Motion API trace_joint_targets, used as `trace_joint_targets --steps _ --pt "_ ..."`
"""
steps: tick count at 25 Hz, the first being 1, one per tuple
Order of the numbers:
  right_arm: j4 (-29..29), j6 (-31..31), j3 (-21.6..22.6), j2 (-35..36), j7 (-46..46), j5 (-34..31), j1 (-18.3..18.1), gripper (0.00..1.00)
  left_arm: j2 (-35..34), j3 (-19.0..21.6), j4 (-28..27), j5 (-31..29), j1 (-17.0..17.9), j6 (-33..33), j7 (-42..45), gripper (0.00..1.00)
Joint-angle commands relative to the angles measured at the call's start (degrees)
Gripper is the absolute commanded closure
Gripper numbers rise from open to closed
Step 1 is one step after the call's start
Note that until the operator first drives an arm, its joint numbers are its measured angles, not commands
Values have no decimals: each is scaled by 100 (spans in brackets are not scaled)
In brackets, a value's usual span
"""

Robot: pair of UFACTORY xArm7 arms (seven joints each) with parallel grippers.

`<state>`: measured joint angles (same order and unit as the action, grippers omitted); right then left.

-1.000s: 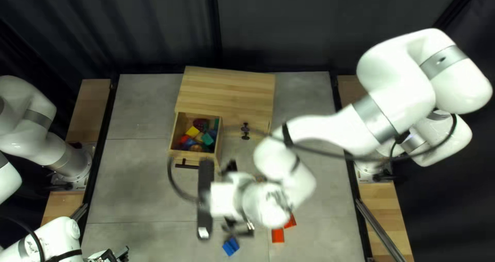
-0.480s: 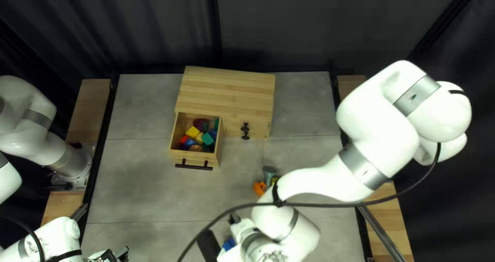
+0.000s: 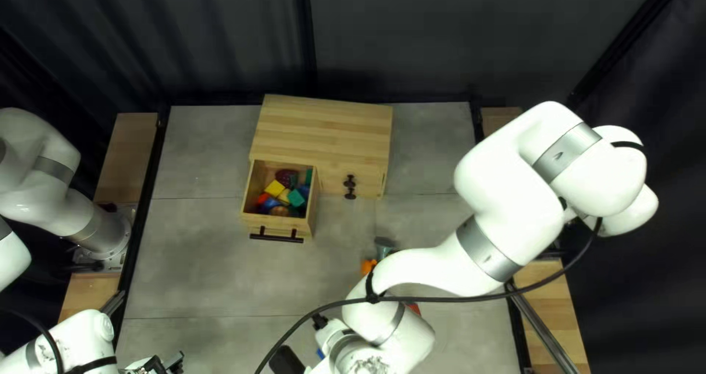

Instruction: Open drawers and place objects into drawer and close

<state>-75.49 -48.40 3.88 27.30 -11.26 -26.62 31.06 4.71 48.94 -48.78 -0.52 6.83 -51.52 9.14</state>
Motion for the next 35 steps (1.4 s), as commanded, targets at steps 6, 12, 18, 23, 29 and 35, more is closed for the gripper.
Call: trace_joint_targets --steps 6,12,18,23,29,35 --pt "-233 355 59 443 172 83 -114 0 0 0 0 0 0 0 0 0" --pt "-224 559 86 563 243 125 -192 0 0 0 0 0 0 0 0 0" --pt "-61 819 97 582 247 150 -268 3 0 0 0 0 0 0 0 0" --pt "16 891 96 537 217 154 -275 96 0 0 0 0 0 0 0 0" --pt "103 841 84 401 145 152 -255 97 0 0 0 0 0 0 0 0" --pt "228 326 -55 -106 -262 188 -207 99 0 0 0 0 0 0 0 0"
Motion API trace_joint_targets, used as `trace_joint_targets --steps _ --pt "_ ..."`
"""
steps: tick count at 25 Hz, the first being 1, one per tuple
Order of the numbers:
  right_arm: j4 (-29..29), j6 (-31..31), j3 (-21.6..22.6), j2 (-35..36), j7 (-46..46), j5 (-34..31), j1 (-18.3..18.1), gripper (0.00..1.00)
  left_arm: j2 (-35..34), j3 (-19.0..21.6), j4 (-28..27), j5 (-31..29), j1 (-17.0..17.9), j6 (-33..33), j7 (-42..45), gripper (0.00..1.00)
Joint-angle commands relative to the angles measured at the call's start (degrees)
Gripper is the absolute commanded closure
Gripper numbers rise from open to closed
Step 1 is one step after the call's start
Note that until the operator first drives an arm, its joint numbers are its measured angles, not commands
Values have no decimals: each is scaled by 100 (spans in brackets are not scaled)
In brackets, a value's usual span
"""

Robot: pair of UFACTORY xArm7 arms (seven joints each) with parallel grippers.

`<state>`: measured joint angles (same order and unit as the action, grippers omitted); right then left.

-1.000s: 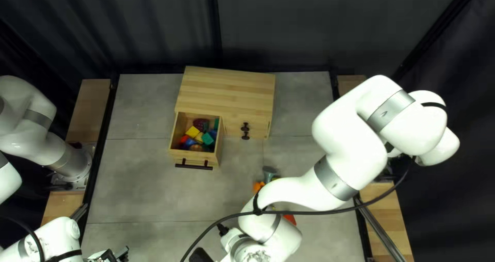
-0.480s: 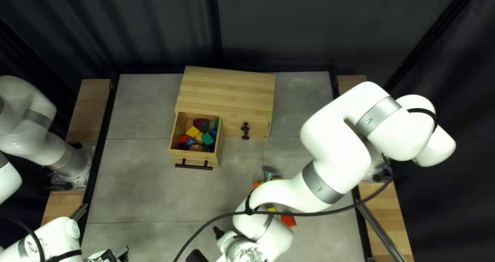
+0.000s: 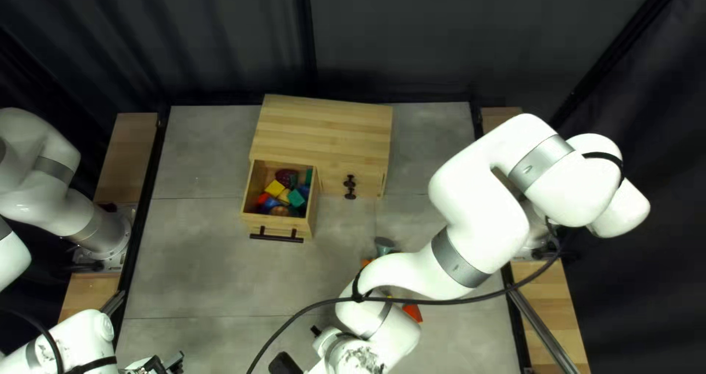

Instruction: Open drawers and place objects into drawer and close

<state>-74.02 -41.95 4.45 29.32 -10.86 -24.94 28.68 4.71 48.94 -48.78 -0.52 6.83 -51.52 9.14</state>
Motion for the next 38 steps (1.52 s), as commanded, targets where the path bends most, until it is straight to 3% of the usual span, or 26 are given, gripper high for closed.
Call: trace_joint_targets --steps 1,8,13,17,26,27,28,29,30,34,38 --pt "181 -397 -187 -496 -519 8 26 99 0 0 0 0 0 0 0 0" --pt "1010 -752 -665 -2076 -1425 178 -359 100 0 0 0 0 0 0 0 0" --pt "940 -1114 -1007 -2669 -1597 148 -678 100 0 0 0 0 0 0 0 0" --pt "922 -833 -1319 -2758 -1609 -5 -989 100 0 0 0 0 0 0 0 0" --pt "565 275 -1733 -2045 -1286 150 -1571 99 0 0 0 0 0 0 0 0" --pt "565 338 -1742 -2014 -1282 164 -1593 95 0 0 0 0 0 0 0 0" --pt "560 468 -1757 -1945 -1287 186 -1629 59 0 0 0 0 0 0 0 0" --pt "560 504 -1761 -1927 -1289 190 -1636 14 0 0 0 0 0 0 0 0" --pt "579 609 -1773 -1888 -1307 190 -1652 0 0 0 0 0 0 0 0 0" --pt "748 739 -1760 -2016 -1632 11 -1539 0 0 0 0 0 0 0 0 0" --pt "1054 360 -1550 -2401 -2262 -215 -1212 0 0 0 0 0 0 0 0 0"
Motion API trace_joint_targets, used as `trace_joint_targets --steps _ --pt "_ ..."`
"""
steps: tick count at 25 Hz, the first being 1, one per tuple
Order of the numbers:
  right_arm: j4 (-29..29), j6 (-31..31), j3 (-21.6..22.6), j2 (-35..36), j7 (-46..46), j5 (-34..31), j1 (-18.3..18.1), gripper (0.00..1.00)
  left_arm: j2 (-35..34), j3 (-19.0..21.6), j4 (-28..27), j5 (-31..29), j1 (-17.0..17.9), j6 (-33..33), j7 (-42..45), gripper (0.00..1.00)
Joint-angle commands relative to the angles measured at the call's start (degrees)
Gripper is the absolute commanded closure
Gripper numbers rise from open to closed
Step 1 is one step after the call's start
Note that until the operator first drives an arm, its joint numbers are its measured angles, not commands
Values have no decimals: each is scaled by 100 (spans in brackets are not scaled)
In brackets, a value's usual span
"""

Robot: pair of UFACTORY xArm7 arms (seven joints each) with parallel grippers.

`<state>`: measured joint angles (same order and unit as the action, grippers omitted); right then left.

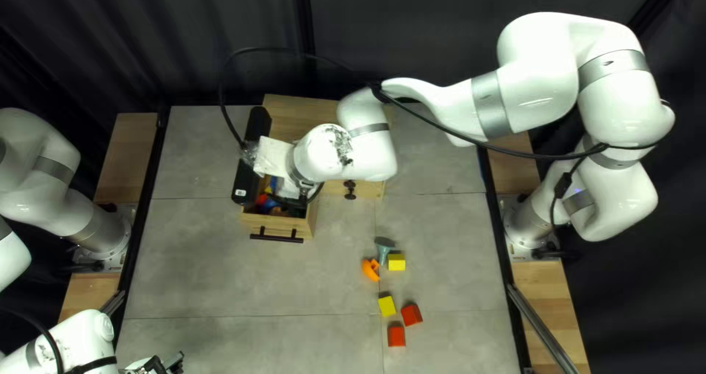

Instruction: Open drawers and place objects into drawer and close

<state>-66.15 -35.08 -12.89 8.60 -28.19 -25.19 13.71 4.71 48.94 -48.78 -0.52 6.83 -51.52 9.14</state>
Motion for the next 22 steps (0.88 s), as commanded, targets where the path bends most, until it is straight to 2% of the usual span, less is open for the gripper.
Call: trace_joint_targets --steps 1,5,12,16,22 --pt "298 -541 268 -388 -749 -164 381 0 0 0 0 0 0 0 0 0" --pt "381 -1497 625 -459 -1905 140 779 0 0 0 0 0 0 0 0 0" --pt "674 -2227 953 -415 -3174 791 1149 0 0 0 0 0 0 0 0 0" --pt "1069 -2175 988 -556 -3493 928 1188 0 0 0 0 0 0 0 0 0" --pt "1794 -1746 990 -759 -3869 1118 1189 0 0 0 0 0 0 0 0 0"
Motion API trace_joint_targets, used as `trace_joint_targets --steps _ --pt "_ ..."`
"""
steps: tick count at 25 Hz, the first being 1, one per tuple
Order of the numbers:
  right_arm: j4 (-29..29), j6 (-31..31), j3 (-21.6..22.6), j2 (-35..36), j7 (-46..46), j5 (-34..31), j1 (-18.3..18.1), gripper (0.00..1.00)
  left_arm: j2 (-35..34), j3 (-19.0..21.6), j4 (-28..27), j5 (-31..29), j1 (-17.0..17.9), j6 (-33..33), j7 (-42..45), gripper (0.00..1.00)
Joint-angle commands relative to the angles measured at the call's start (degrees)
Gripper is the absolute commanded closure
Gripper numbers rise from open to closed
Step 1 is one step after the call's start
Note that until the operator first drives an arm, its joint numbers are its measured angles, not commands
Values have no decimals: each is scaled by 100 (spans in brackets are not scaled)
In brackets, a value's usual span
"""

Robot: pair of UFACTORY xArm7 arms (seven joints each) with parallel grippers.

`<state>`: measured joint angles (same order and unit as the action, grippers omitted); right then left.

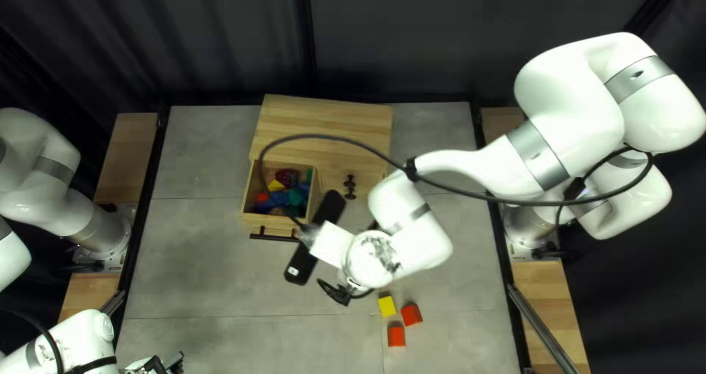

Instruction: Open drawers and place objects into drawer and close

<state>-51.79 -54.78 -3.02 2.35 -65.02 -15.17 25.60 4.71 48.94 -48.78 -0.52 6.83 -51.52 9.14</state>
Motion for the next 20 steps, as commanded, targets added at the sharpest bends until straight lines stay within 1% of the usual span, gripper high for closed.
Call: trace_joint_targets --steps 1,6,9,12,16,20 --pt "486 295 7 -192 -260 173 3 0 0 0 0 0 0 0 0 0" --pt "989 708 -10 -371 -699 428 -16 0 0 0 0 0 0 0 0 0" --pt "1157 896 -33 -421 -981 543 -40 0 0 0 0 0 0 0 0 0" --pt "1294 1039 -38 -432 -1397 704 -52 0 0 0 0 0 0 0 0 0" --pt "1541 1380 2 -421 -2115 862 -20 0 0 0 0 0 0 0 0 0" --pt "1827 1771 61 -429 -2756 807 20 0 0 0 0 0 0 0 0 0"
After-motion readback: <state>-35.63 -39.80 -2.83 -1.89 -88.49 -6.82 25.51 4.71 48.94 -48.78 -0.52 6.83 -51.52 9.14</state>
